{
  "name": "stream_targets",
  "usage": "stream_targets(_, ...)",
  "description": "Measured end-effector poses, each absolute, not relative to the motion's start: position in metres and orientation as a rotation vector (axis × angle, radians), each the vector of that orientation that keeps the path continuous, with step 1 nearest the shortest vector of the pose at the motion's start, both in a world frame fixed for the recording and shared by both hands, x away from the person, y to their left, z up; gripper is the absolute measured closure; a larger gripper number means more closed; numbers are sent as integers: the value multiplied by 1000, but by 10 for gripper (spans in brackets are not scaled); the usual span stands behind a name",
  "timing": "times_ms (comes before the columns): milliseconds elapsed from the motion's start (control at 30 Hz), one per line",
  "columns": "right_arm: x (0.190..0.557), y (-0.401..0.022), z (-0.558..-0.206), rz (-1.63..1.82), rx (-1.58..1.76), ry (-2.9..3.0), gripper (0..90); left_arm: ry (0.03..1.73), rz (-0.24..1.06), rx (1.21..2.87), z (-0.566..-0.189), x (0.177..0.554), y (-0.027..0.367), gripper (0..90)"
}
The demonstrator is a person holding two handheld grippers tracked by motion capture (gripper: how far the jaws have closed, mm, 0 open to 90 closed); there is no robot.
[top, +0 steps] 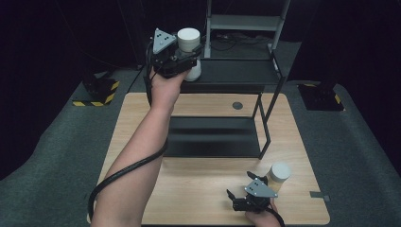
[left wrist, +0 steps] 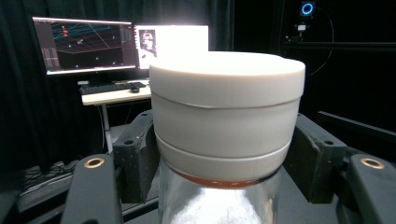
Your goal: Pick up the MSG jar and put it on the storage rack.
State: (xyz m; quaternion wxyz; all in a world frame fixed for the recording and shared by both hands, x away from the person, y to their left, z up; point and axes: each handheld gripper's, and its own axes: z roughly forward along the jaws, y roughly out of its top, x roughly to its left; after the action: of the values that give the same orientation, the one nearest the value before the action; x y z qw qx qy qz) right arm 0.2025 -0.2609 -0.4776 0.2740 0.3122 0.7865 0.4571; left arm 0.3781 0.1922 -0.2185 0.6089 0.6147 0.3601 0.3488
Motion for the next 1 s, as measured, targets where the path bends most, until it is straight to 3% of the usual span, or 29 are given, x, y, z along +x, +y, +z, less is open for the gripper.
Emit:
stream_targets(67,202,-261,-478,1229,840,2115,5,839,809,1415,-219,378,191,285)
stream_targets(233,202,-261,-478,1231,839,2115,5,862,825,1415,-217,373,184,6)
stream_targets(1000,202,-260,-478,1222,826,2117,4,847,859,1412,-228,336,190,3)
